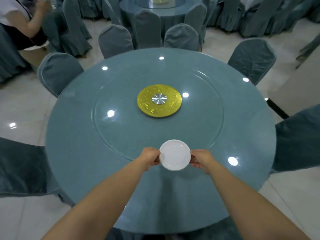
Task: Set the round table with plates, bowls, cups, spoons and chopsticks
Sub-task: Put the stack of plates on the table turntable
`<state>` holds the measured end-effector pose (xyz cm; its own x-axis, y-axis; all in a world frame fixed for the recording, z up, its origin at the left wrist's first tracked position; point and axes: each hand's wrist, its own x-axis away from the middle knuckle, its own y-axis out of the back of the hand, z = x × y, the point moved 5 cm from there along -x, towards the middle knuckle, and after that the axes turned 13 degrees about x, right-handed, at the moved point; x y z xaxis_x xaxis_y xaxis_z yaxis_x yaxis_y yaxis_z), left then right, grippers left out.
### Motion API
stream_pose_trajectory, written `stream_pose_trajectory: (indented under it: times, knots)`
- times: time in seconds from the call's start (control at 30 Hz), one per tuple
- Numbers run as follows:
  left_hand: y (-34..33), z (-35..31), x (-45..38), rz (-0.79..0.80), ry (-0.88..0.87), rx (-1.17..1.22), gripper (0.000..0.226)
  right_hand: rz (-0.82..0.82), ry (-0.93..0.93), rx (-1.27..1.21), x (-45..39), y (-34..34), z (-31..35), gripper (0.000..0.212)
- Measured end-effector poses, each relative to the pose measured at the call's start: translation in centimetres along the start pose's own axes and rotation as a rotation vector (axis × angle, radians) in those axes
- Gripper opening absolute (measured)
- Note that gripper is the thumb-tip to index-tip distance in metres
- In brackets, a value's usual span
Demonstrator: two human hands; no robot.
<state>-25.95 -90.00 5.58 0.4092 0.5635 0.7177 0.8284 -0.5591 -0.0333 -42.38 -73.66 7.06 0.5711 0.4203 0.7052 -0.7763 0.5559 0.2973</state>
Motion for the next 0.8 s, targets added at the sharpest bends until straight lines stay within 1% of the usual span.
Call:
stream_pose_trajectory:
  times: [0.13, 0.27, 0.33, 0.43, 0.5, 0.57, 0.67, 0.8]
  knots:
    - [1.3, -1.3, -5.1, -0.002, 0.022, -0.056, 0.012, -0.06, -0.053, 0.012, -4.4, -2.1, 1.3, 0.016]
    - [2.7, -2.3, -8.9, -0.025, 0.014, -0.088, 0.008, -0.067, -0.101, 0.04, -7.7, -4.1, 2.4, 0.018]
    - [3.5, -2.6, -10.8, -0.039, 0.021, -0.104, 0.003, -0.088, -0.118, 0.058, -9.3, -5.0, 2.9, 0.016]
    - [4.5, -3.0, -13.0, -0.057, 0.034, -0.115, 0.002, -0.111, -0.139, 0.094, -11.4, -6.2, 3.4, 0.014]
    - [5.1, -3.2, -14.4, -0.071, 0.045, -0.11, 0.006, -0.12, -0.165, 0.106, -12.6, -7.0, 3.7, 0.015]
    - [5.5, -3.5, -15.5, -0.082, 0.049, -0.112, 0.014, -0.119, -0.189, 0.12, -13.7, -8.0, 4.0, 0.014]
    - [6.3, -3.9, -16.9, -0.104, 0.055, -0.137, 0.011, -0.083, -0.236, 0.107, -14.7, -9.5, 4.1, 0.015]
    - [6.8, -3.8, -18.0, -0.084, 0.077, -0.159, 0.013, -0.051, -0.29, 0.084, -15.4, -11.1, 4.0, 0.017]
